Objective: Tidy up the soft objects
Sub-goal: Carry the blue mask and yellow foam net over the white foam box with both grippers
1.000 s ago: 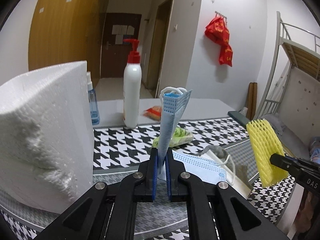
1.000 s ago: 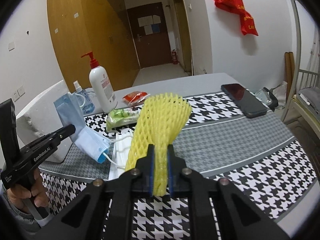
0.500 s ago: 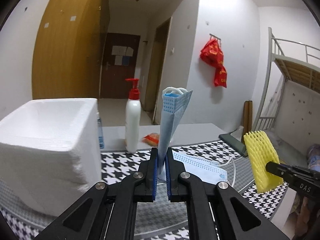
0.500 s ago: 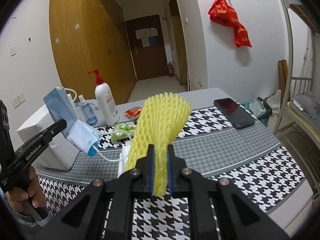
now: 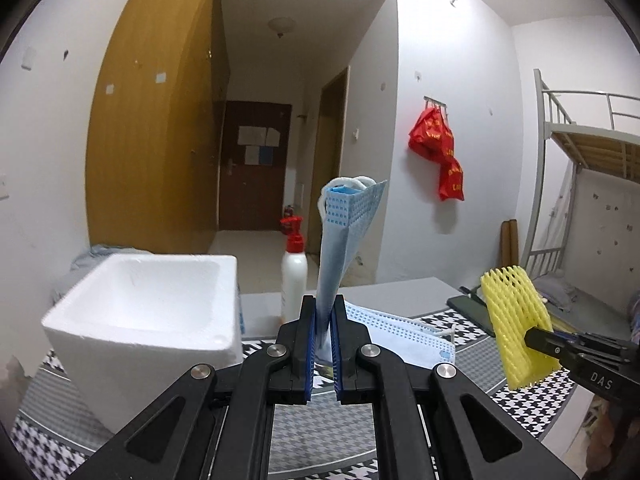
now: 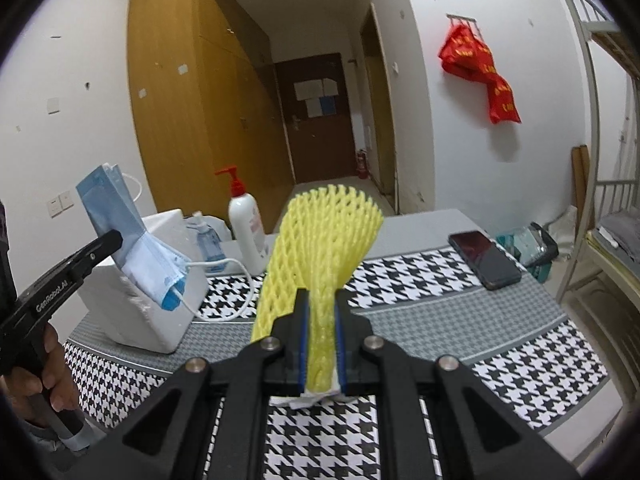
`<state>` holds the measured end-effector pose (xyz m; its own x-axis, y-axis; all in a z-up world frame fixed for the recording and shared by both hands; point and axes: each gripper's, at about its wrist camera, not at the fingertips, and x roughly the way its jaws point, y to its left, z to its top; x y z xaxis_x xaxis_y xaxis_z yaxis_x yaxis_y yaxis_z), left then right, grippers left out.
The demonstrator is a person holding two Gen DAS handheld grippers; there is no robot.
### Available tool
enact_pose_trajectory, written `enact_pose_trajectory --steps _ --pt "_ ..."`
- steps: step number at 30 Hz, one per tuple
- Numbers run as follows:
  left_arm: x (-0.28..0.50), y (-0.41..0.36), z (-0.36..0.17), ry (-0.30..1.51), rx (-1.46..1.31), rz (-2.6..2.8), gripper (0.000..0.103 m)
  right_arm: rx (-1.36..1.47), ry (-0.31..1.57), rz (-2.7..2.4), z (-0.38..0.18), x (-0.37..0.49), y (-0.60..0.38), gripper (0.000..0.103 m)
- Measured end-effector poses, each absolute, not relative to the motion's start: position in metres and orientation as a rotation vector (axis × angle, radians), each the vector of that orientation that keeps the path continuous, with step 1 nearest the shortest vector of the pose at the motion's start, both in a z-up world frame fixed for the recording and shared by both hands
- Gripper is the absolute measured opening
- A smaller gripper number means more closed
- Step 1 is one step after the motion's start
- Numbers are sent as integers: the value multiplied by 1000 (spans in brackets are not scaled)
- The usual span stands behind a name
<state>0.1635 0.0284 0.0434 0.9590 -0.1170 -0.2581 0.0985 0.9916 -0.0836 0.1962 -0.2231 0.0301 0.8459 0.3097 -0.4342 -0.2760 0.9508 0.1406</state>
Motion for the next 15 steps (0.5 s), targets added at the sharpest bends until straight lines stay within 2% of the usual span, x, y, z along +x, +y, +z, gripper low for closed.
enact_pose_trajectory --steps 15 --pt "138 53 69 222 -34 -14 7 28 407 389 47 188 -201 14"
